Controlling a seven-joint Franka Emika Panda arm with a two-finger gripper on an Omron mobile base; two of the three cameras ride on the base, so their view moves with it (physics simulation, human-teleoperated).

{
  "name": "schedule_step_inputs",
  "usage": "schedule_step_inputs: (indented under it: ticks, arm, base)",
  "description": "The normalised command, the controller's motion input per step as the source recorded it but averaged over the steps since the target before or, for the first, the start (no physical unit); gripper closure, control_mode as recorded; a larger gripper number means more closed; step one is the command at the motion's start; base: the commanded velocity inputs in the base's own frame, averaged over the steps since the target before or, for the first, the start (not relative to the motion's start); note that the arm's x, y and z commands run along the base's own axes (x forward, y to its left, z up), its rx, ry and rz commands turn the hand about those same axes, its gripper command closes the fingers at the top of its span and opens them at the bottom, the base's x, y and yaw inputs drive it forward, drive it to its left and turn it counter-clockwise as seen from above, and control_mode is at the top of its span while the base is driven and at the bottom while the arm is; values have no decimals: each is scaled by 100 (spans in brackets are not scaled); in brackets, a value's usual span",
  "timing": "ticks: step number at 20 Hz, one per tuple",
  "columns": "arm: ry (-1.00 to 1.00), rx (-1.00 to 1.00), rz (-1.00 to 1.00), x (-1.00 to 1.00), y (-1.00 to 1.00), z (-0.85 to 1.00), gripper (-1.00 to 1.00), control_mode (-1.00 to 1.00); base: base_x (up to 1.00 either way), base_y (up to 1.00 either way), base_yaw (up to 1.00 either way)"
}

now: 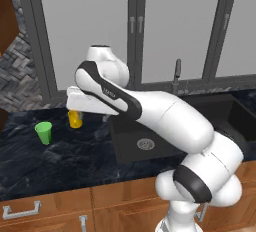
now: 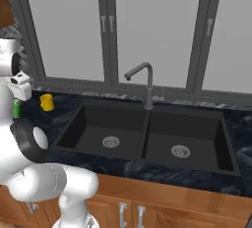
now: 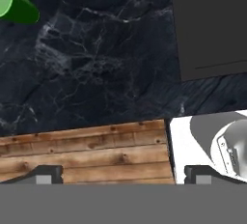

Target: Place the mug in the left basin and the cup in the right basin of the sink.

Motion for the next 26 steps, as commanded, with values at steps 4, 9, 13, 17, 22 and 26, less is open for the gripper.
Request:
schedule_step_inputs:
  ticks: [4,9,13,17,22,26]
  arm:
    - [17,-2,0,16,31,-14,-100,-100]
    - [14,-7,0,18,29,-11,-100,-100]
    - [10,-13,0,18,23,-11,-100,-100]
    - [8,-17,-1,21,17,-10,-100,-100]
    - [1,-14,-1,16,13,-12,-100,-100]
    - [0,-5,-1,17,16,-14,-100,-100]
  base:
    - [0,0,0]
    - [0,0,0]
    - [0,0,0]
    - [0,0,0]
    - [0,0,0]
    - [0,0,0]
